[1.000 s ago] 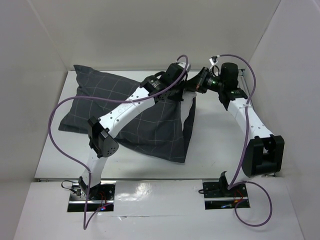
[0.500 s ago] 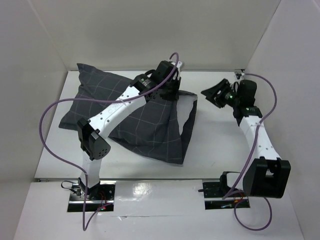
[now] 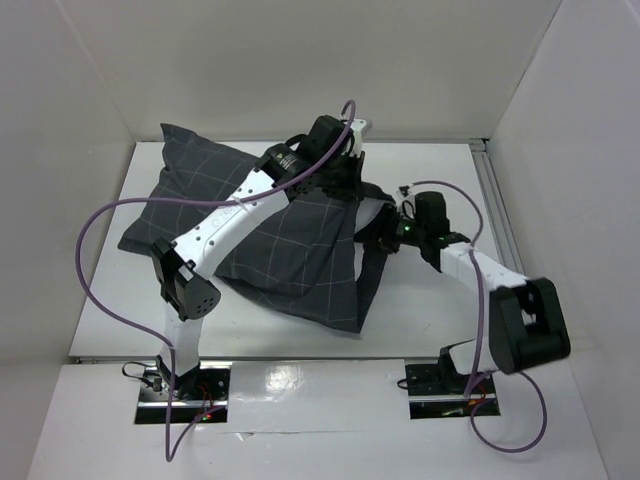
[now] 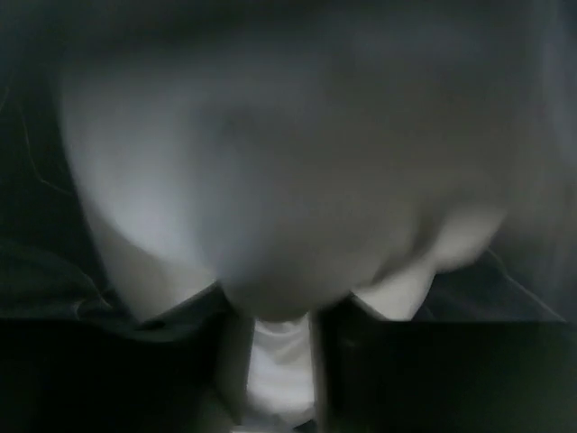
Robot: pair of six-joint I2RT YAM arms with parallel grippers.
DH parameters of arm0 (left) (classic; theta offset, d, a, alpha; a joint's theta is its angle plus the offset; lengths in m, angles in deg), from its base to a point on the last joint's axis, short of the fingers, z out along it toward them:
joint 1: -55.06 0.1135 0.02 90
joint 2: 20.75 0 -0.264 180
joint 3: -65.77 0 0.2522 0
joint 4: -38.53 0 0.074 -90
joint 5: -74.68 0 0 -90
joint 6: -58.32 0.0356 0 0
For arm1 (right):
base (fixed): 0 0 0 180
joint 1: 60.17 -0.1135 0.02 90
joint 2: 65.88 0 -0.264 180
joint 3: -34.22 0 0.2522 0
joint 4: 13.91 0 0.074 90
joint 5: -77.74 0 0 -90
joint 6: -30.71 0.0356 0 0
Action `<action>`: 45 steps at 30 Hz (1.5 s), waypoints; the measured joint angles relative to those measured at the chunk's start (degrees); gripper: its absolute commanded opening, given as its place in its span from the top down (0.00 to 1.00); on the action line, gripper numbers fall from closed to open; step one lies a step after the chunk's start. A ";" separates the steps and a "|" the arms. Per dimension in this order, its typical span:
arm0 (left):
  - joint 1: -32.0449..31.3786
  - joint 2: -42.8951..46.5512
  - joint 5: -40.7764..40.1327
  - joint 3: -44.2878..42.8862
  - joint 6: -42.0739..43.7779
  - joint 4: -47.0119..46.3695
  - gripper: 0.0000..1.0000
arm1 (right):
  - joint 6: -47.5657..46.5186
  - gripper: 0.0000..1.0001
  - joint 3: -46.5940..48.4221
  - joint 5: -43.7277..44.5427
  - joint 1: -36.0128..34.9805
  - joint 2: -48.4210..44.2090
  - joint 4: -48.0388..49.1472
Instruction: Put the pillow into the pillowcase
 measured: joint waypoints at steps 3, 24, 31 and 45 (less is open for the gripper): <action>-0.20 -0.15 1.62 -1.68 0.07 1.07 1.00 | 3.13 1.00 1.95 -2.82 -2.34 8.22 7.87; 3.91 -5.09 27.41 -11.17 -13.86 -9.25 1.00 | 19.85 1.00 2.75 5.38 -11.41 18.86 37.53; 3.74 -4.17 27.19 -7.02 -12.96 -13.86 0.22 | 19.28 0.72 2.47 5.31 -8.13 17.77 35.50; 28.65 14.73 10.75 4.72 -4.22 -5.51 0.08 | -4.35 0.12 10.32 19.43 16.02 -0.61 -16.41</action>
